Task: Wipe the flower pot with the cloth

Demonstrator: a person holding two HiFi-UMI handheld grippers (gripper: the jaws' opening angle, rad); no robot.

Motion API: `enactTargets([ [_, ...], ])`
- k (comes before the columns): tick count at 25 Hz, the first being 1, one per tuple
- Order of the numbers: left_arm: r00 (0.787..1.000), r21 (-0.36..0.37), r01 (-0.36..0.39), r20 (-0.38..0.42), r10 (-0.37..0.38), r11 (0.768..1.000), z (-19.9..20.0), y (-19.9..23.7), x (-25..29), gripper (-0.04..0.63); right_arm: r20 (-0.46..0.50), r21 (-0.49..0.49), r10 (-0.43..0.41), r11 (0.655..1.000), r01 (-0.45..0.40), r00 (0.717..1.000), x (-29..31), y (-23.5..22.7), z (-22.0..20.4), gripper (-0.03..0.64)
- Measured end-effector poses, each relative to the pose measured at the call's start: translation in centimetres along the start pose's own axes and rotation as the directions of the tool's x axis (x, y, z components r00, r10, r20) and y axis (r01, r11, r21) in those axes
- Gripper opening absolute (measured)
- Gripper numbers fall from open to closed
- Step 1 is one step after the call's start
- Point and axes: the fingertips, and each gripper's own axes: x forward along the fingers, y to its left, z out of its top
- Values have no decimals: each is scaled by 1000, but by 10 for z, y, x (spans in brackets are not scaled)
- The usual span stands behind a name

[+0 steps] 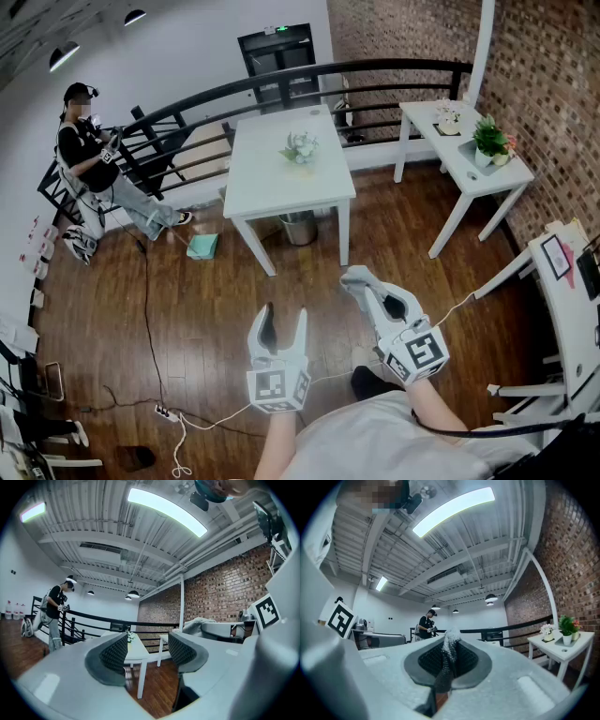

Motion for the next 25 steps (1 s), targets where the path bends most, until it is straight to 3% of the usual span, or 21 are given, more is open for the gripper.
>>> enactTargets([
  [6, 999, 31, -4, 51, 2, 1000, 27, -23, 112, 276, 35, -31, 19, 999, -17, 999, 69, -100, 20, 5],
  [12, 997, 33, 19, -70, -17, 999, -20, -27, 183, 276, -34, 78, -19, 997, 22, 999, 106, -158, -19, 5],
  [20, 989, 8, 99, -115, -98, 995, -42, -9, 311, 281, -66, 46, -125, 991, 128, 990, 161, -236, -31, 5],
  [25, 978, -16, 136, -160, -137, 991, -62, 29, 404, 316, -102, 46, -206, 976, 211, 973, 225, -288, -51, 5],
])
